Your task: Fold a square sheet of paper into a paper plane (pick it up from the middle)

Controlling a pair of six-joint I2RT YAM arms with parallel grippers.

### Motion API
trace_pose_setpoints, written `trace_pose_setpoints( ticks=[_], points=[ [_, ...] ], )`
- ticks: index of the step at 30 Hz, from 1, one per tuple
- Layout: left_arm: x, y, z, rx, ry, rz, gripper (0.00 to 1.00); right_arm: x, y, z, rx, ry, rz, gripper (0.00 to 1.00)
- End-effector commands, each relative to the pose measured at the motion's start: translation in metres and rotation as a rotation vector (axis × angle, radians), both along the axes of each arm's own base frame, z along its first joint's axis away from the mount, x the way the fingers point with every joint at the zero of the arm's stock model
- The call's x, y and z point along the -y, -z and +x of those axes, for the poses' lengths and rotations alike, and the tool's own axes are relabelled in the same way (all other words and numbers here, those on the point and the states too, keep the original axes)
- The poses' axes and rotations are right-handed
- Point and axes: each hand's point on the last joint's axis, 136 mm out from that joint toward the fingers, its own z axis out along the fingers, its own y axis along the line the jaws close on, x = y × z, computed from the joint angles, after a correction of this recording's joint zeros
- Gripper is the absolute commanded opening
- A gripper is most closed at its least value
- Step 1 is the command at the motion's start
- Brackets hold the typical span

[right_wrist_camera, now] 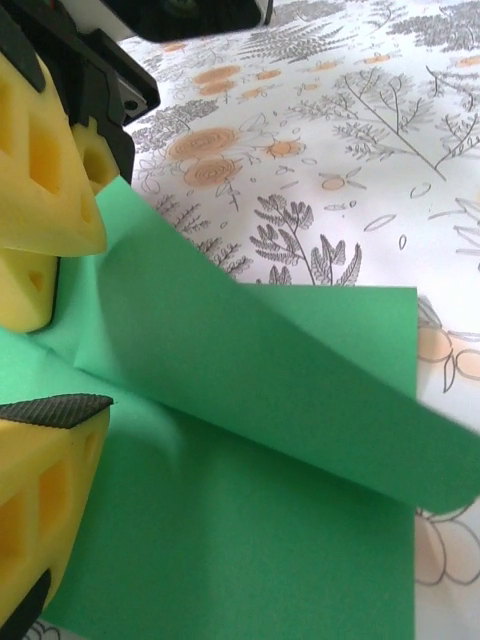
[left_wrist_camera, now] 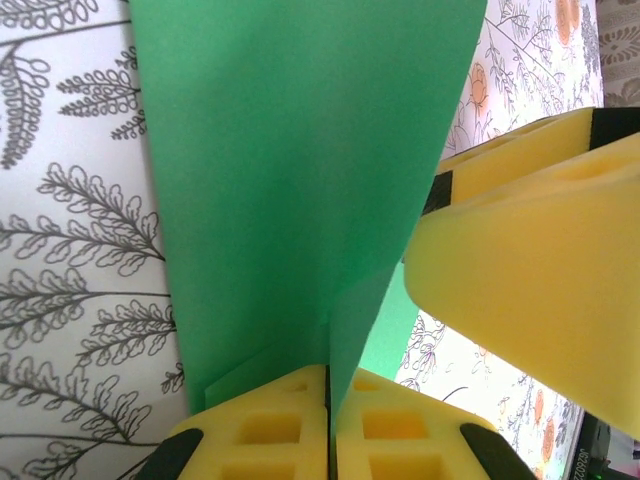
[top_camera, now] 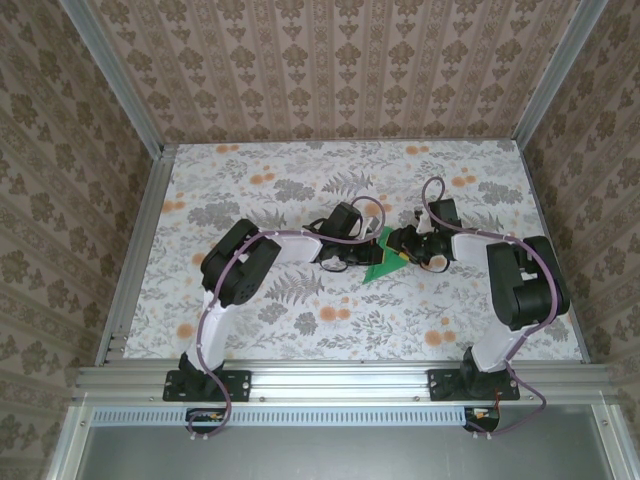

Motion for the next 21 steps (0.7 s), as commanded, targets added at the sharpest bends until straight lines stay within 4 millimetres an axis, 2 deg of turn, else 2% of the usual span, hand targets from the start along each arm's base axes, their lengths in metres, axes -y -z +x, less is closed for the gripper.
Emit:
trace_pose_setpoints(
  ticks=[1,8,15,21],
  points=[
    [0.003,0.004,0.003,-0.022,0.002,-0.013,0.09,0.003,0.006,0.005,-0.022,-0.002,-0.034,0.42],
    [0.001,0.003,0.003,-0.014,-0.002,-0.009,0.14,0.013,0.023,0.006,-0.094,0.039,-0.108,0.38],
    [0.000,-0.013,0.003,0.028,-0.012,-0.023,0.28,0.024,0.037,-0.003,-0.175,0.080,-0.186,0.36],
    [-0.010,-0.022,0.005,0.080,-0.051,-0.007,0.41,0.024,0.038,-0.003,-0.177,0.085,-0.182,0.37]
  ],
)
